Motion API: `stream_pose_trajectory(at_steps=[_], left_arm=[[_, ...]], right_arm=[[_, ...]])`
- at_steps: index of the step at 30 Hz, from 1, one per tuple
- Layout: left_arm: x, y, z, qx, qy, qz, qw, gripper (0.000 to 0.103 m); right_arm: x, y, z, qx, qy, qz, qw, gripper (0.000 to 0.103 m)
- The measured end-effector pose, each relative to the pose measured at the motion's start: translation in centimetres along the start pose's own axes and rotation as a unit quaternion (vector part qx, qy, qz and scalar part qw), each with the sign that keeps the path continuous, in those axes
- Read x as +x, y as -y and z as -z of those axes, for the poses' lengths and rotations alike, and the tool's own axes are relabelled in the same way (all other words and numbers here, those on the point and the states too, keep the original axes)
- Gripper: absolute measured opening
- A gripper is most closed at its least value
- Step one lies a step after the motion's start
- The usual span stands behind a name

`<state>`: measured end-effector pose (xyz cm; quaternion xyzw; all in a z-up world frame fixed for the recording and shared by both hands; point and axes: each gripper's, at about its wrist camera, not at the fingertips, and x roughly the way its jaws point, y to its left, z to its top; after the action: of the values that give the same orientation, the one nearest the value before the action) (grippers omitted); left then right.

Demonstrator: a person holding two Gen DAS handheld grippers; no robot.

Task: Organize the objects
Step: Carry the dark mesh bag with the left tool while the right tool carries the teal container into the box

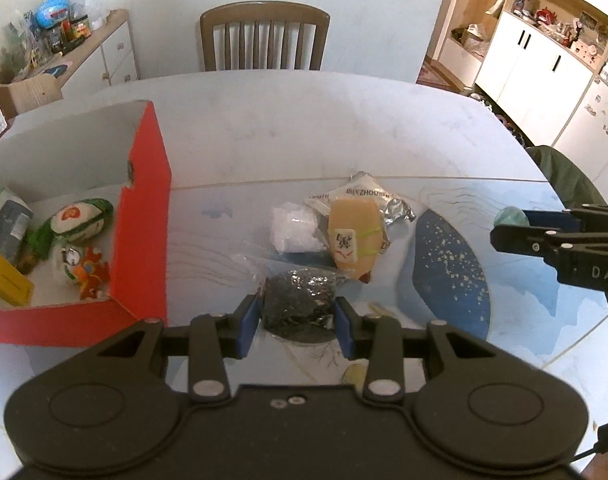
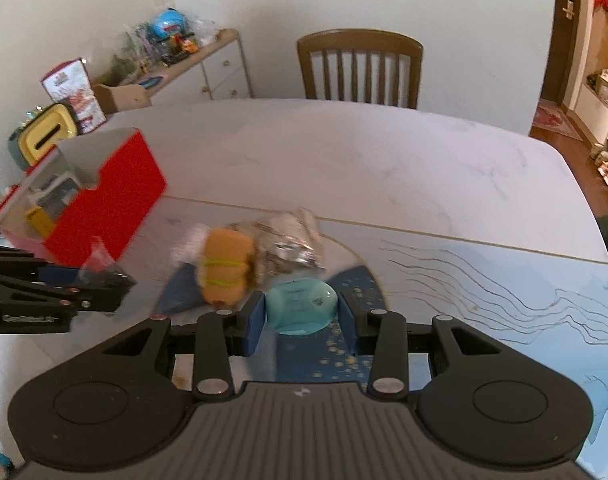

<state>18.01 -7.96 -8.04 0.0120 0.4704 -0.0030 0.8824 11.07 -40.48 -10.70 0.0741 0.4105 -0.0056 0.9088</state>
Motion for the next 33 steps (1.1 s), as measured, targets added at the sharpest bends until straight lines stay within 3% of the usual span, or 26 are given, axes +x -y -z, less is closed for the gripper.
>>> stream_pose_trajectory(at_steps=[15,33], left_arm=[[-4.6,-6.5,-0.9,-0.013,0.019,-0.007,0.9997,0.039],[-6.0,-18.1,-2.1,-0.070,0.033,-0.042,0.9961,0.039]], right_arm=[[-2.7,-9.2,-2.8,-0.045,0.028,-0.052,0.997,0.039],[1.0,-20.5,-5.3,-0.104,0.021,-0.084,0.991,0.039]])
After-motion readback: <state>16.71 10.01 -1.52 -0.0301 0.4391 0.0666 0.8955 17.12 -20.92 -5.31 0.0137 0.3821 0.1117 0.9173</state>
